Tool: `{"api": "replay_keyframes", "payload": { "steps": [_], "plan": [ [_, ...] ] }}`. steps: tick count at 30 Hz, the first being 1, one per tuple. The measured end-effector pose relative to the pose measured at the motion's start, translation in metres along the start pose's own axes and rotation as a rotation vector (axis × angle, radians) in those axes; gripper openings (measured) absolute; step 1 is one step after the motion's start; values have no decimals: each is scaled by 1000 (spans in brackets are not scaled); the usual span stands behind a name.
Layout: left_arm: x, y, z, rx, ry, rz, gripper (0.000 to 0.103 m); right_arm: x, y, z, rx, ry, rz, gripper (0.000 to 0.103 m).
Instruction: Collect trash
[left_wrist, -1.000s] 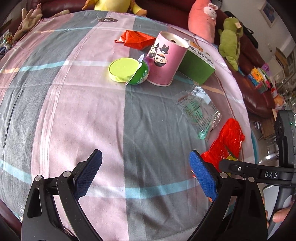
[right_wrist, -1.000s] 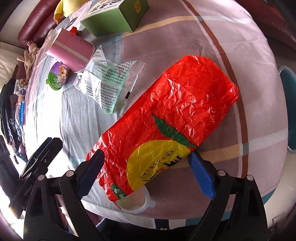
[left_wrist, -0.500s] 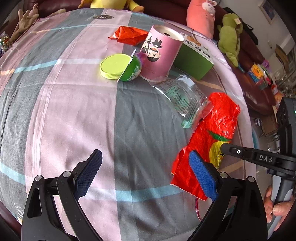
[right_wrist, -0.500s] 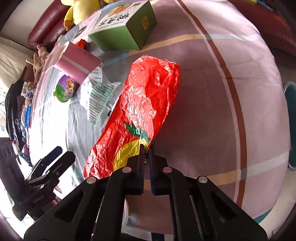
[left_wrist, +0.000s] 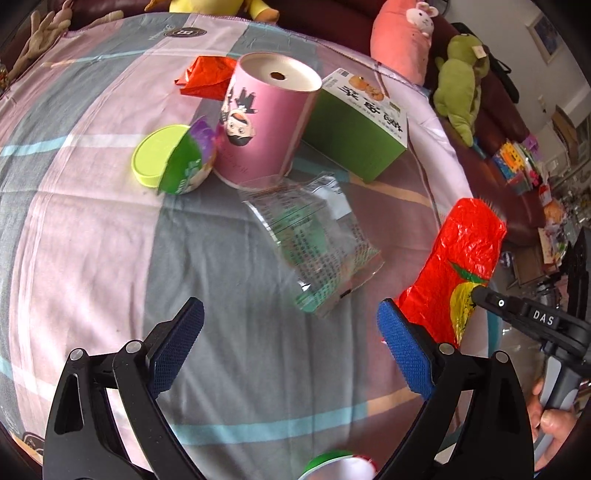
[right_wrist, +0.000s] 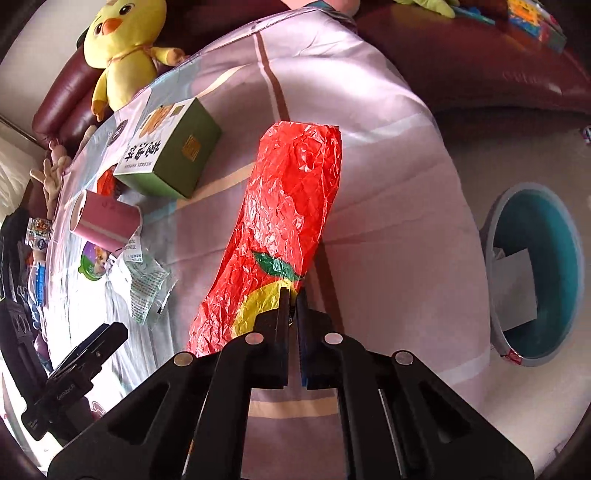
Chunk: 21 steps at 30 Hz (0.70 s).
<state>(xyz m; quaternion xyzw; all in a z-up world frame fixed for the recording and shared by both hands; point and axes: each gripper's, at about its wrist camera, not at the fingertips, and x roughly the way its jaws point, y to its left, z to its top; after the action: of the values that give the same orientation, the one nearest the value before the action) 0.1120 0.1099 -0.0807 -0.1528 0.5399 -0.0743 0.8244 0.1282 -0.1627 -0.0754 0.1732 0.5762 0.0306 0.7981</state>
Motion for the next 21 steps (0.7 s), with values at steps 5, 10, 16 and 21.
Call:
{"api": "replay_keyframes", "payload": {
  "steps": [5,10,16,21],
  "plan": [
    [21,-20,16,-76,-14,49,95,1,-12,3,-3,14,31,4],
    [37,-29,30,-128,-32,106,95,5,-21,7,-7,34,67,4],
    [41,-37,32,-52,-66,193,62,16,-30,15,7,66,127,11],
    [35,-39,24,32,-65,189,58,28,-28,25,19,66,128,50]
  ]
}}
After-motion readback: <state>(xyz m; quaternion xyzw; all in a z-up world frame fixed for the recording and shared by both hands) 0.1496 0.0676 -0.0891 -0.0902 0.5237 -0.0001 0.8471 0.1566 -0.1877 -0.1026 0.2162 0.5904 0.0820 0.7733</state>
